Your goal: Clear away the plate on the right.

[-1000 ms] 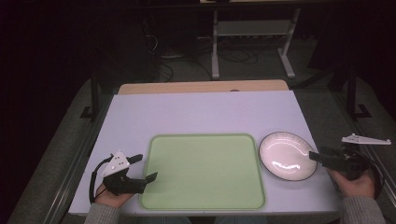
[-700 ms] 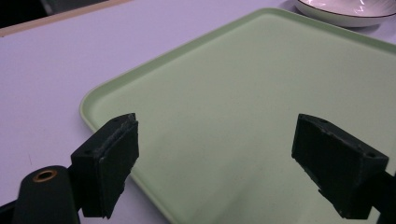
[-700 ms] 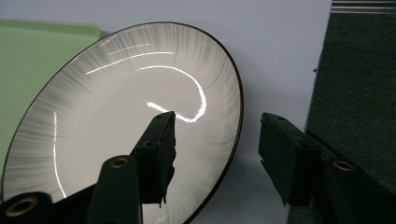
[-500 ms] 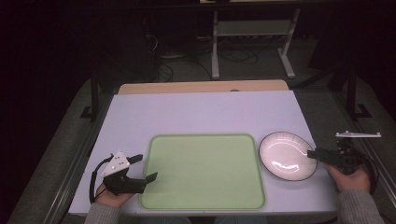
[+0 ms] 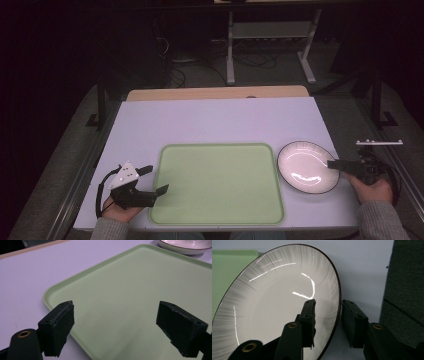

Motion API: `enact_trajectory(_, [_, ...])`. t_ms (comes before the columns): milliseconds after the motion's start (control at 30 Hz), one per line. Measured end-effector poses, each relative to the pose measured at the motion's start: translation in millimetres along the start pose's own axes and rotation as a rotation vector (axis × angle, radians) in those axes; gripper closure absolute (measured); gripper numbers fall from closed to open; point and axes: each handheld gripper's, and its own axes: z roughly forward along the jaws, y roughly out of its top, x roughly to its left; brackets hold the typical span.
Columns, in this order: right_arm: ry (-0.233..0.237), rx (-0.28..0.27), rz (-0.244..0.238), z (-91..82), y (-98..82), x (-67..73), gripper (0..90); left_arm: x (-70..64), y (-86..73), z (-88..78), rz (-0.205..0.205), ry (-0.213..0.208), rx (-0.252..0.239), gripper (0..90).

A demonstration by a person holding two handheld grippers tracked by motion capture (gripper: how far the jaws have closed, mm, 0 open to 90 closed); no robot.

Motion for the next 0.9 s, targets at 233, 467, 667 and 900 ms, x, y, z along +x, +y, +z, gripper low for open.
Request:
enact_trajectory(233, [0.007,0.004,0.016,6.3,-0.9,-0.9,68.7,-0.1,-0.1,-0.1,0.001,0.001,0.000,14.5])
enact_trajectory(467, [0.045,0.006,0.083,10.4,-4.6,-6.8,73.1,-0.1,-0.2,0.6,-0.002,-0.001,0.001,14.5])
enact_trajectory(667, [0.111,-0.013,0.179,11.7,-7.8,-16.0,77.1,-0.5,-0.2,1.1,-0.004,-0.002,0.003,14.5])
enact_trajectory(900, [0.151,-0.031,0.254,12.1,-11.2,-21.4,80.3,-0.7,-0.2,1.4,-0.001,-0.002,0.006,14.6])
